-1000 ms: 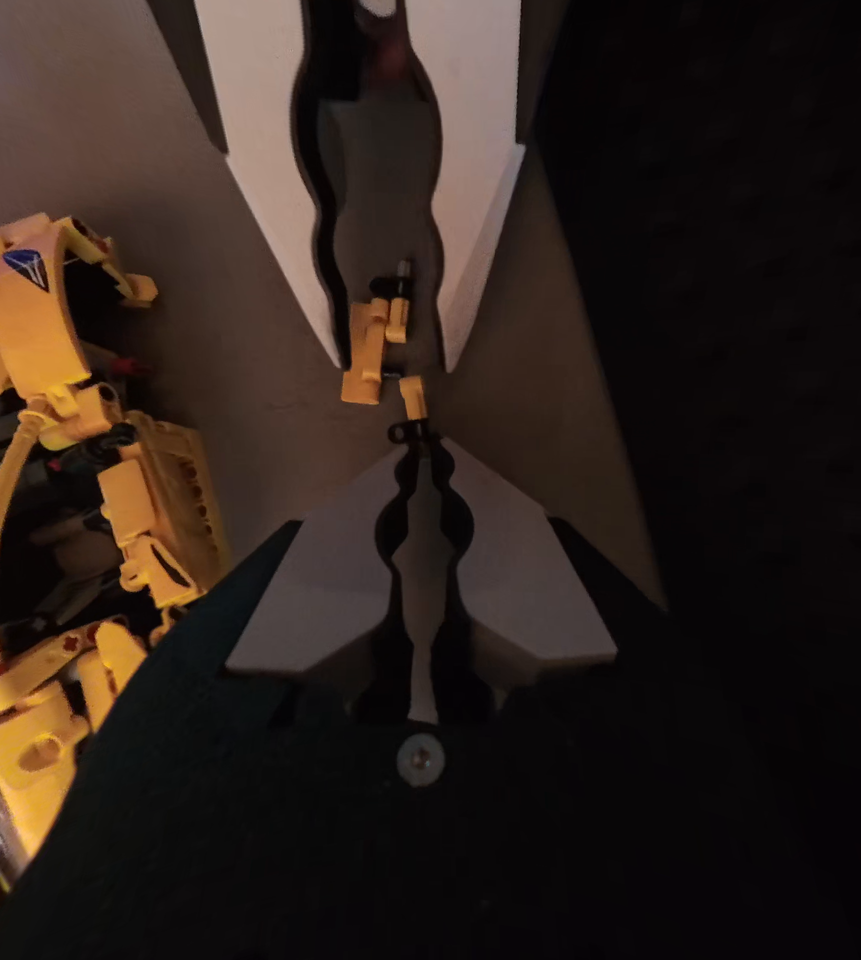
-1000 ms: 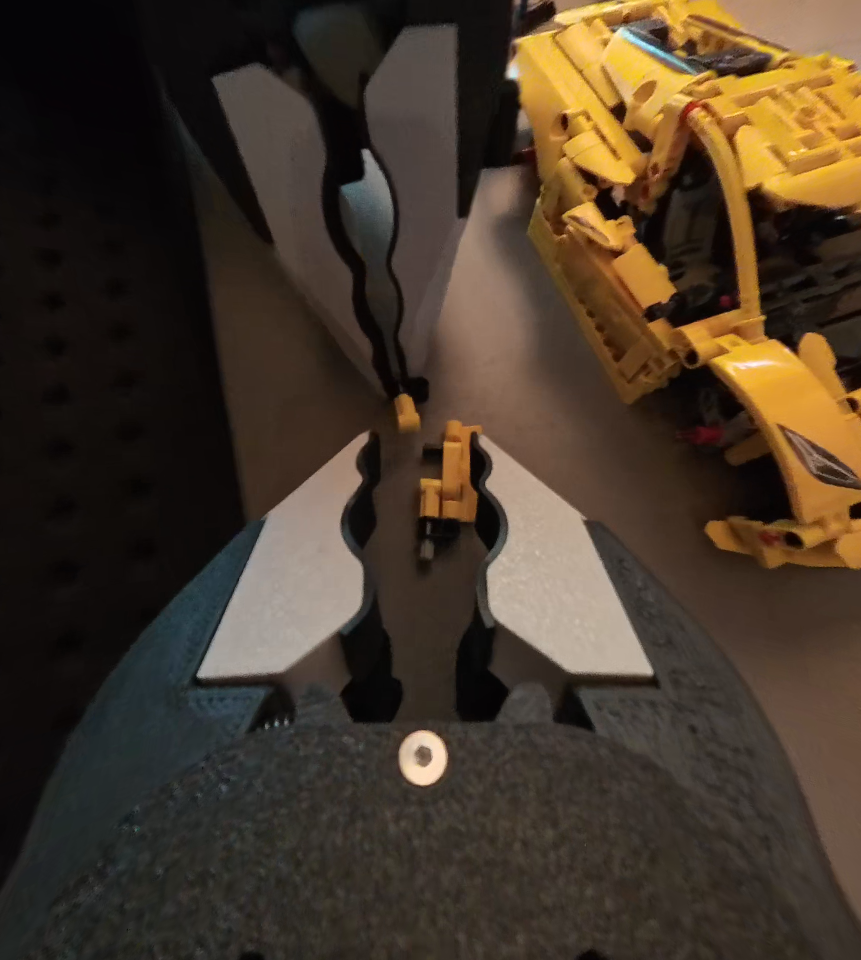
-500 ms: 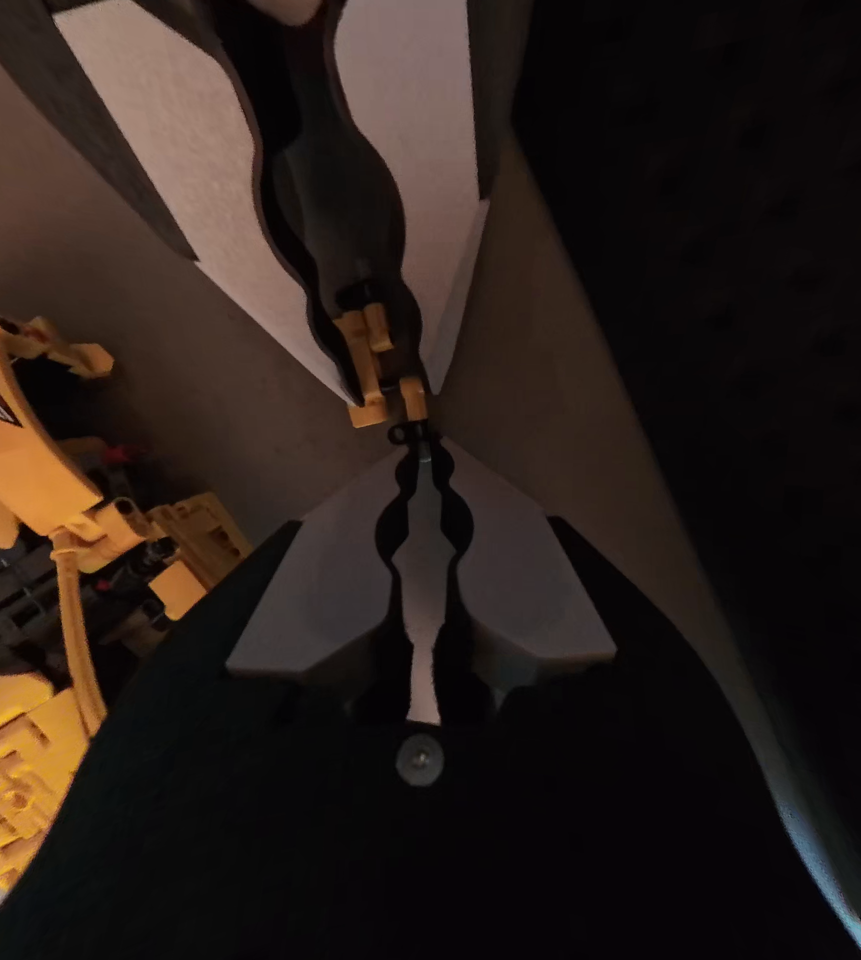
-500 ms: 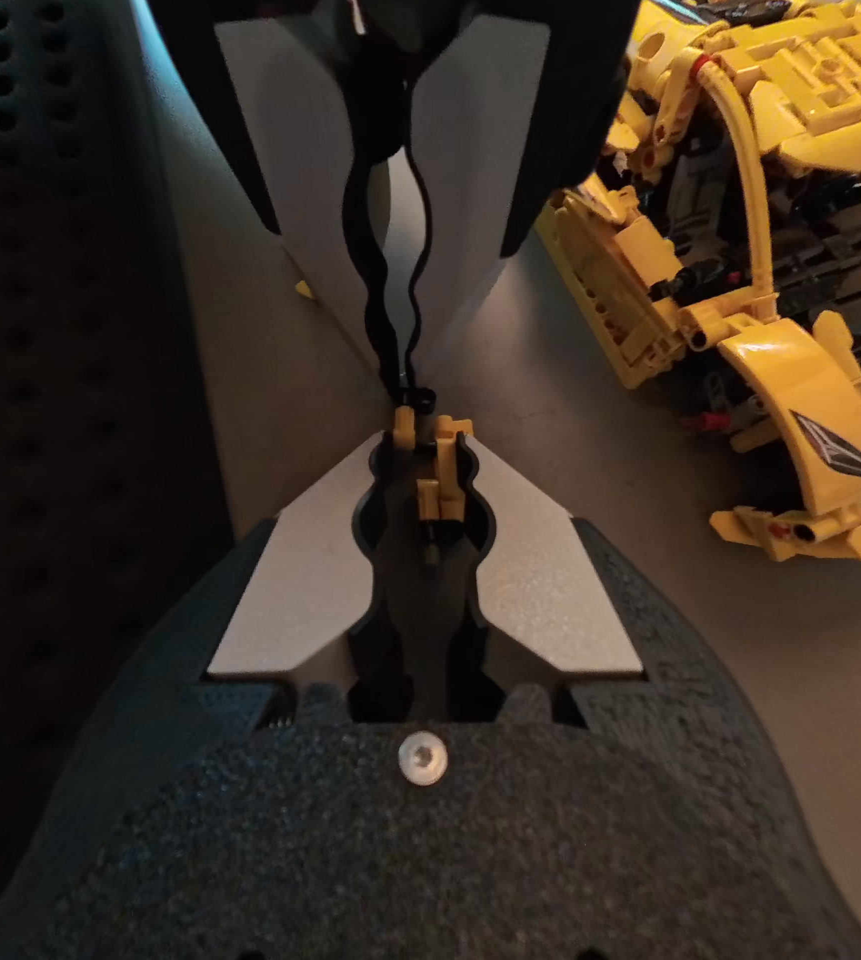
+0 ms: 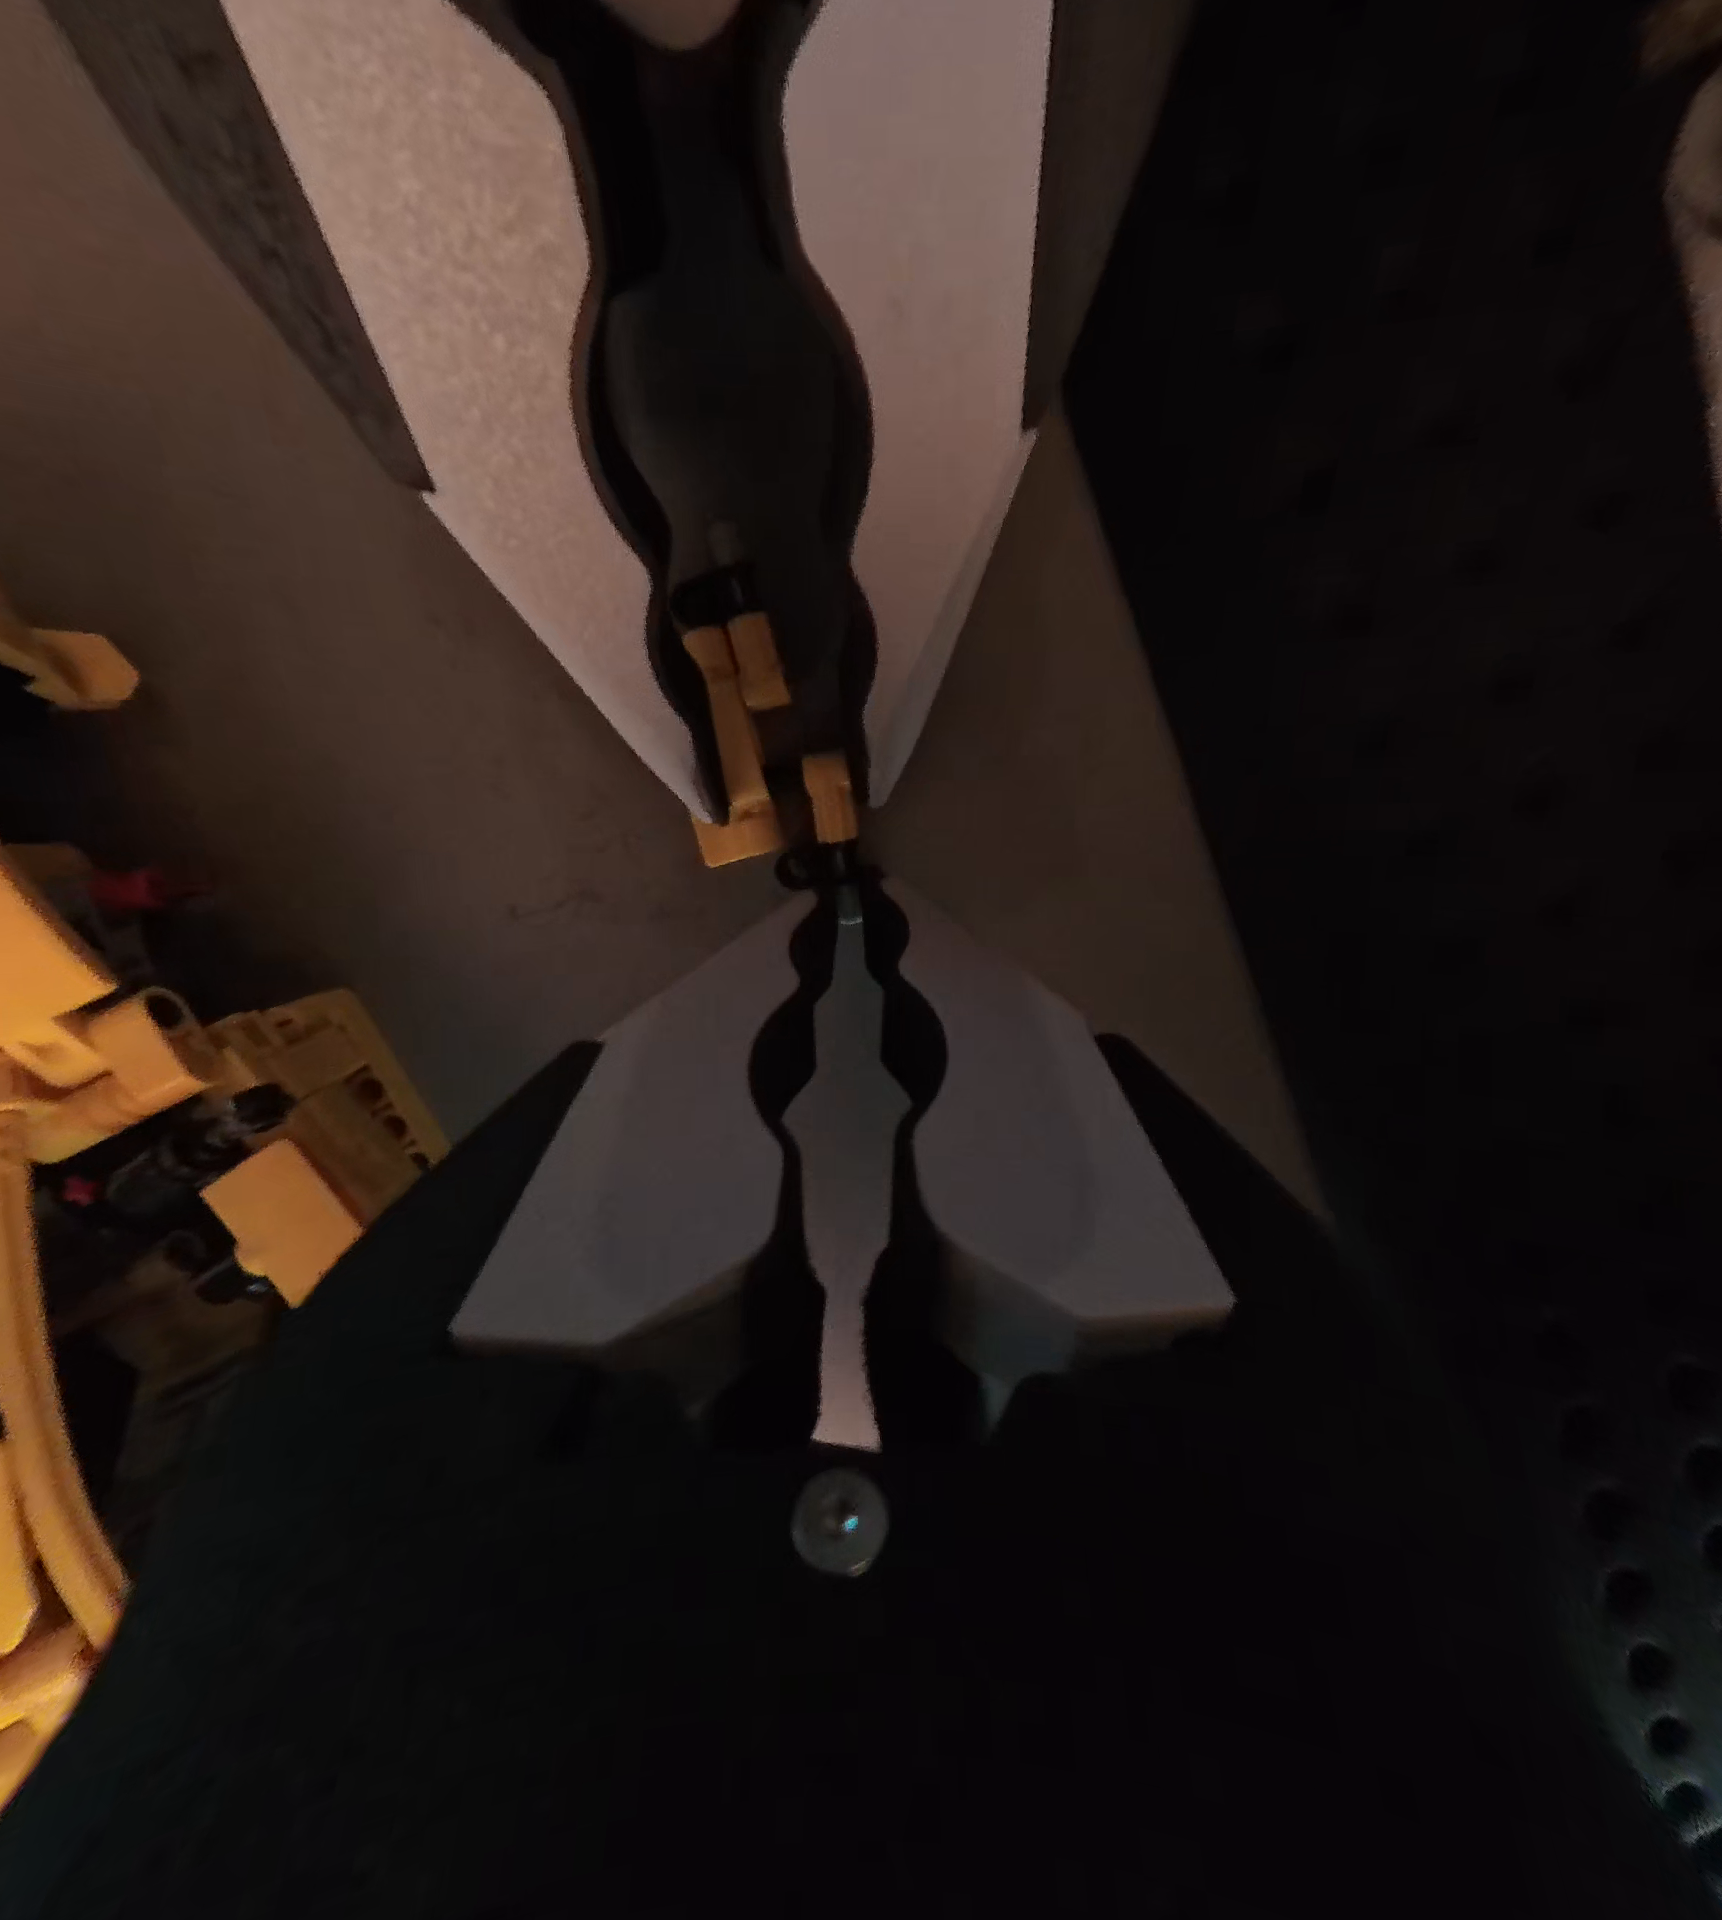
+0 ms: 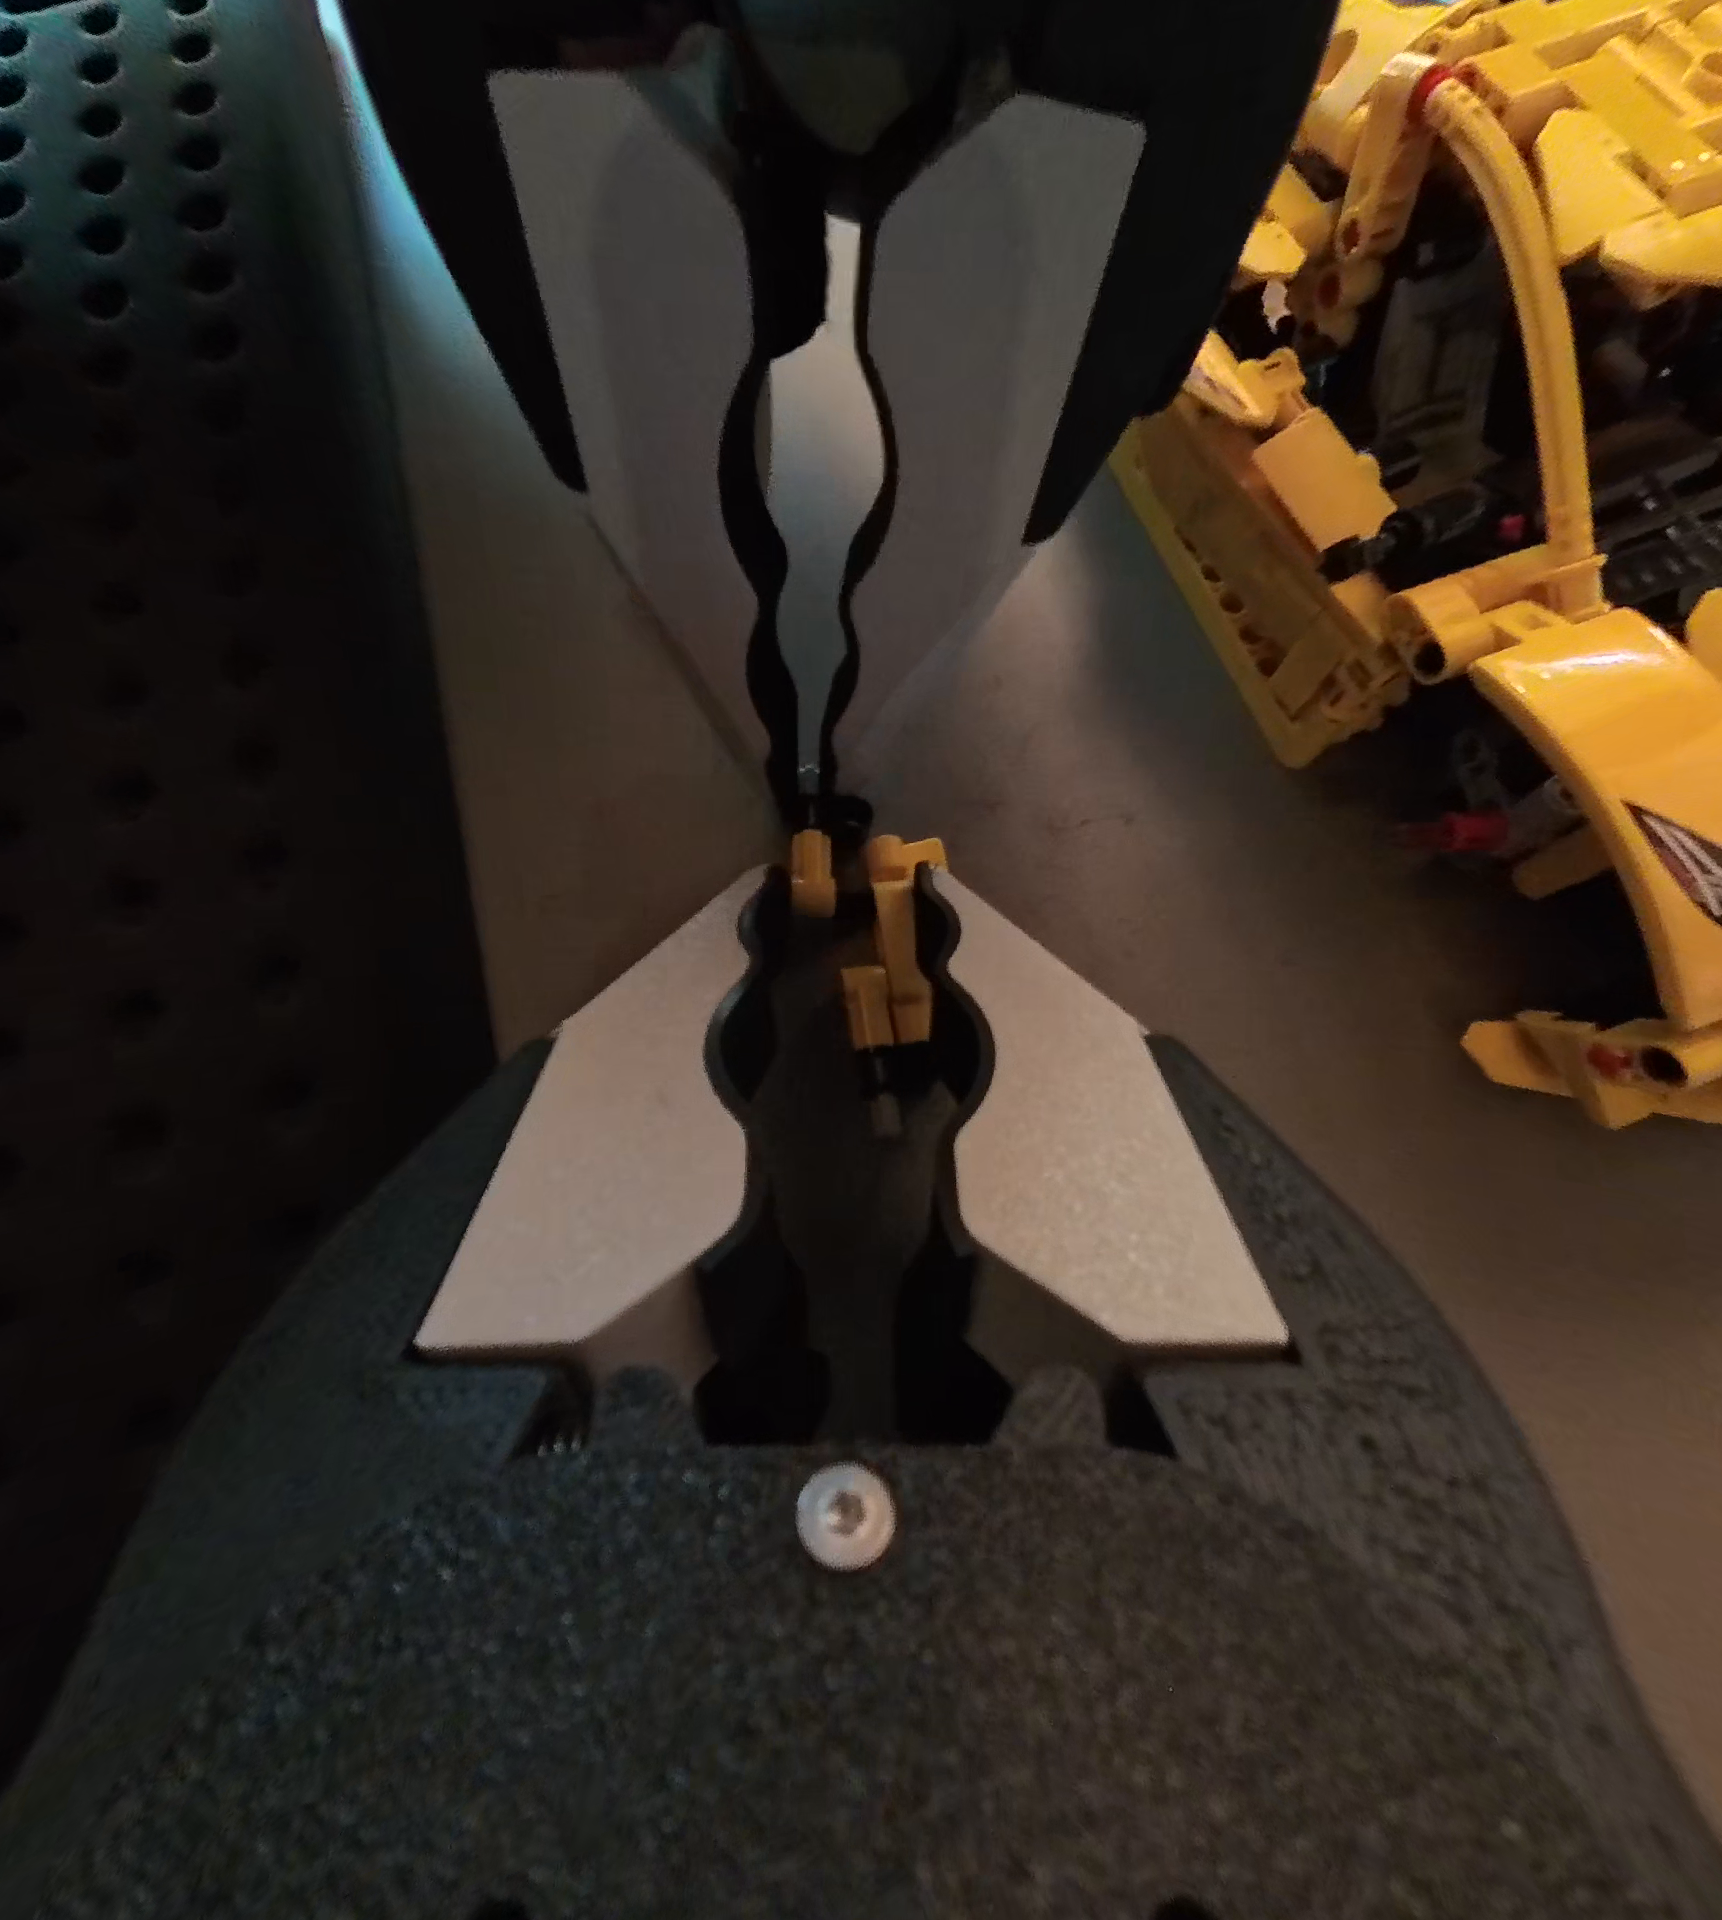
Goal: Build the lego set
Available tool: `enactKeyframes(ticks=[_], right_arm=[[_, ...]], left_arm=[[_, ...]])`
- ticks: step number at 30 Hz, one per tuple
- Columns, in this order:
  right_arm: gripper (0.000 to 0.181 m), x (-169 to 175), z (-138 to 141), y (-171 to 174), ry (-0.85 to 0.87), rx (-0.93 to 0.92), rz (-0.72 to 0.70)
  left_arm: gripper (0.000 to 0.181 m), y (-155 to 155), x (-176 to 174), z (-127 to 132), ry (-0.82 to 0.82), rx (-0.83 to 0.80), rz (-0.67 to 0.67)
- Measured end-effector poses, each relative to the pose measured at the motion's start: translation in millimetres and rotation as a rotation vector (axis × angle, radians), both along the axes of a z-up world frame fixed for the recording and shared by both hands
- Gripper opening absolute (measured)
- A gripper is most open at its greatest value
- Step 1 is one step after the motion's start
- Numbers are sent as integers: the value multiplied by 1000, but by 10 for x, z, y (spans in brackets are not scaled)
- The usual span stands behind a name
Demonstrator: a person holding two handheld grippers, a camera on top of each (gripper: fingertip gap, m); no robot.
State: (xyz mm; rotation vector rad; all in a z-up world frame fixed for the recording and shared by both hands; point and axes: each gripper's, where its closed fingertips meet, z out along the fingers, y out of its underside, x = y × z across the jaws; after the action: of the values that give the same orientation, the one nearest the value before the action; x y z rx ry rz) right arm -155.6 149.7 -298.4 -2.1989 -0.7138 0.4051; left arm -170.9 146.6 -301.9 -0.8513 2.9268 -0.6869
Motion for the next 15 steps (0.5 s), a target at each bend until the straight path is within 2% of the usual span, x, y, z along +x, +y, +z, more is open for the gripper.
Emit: enactKeyframes(ticks=[3, 10, 15], right_arm=[[33, -27, 15, -29, 56, -33, 26], [38, -30, 36, -85, 129, -76, 60], [36, 21, 113, -94, 66, 39, 73]], left_arm=[[4, -2, 0, 0, 1, 0, -2], [4, -19, 16, -3, -40, 44, -15], [4, -22, 12, -3, -73, 73, -22]])
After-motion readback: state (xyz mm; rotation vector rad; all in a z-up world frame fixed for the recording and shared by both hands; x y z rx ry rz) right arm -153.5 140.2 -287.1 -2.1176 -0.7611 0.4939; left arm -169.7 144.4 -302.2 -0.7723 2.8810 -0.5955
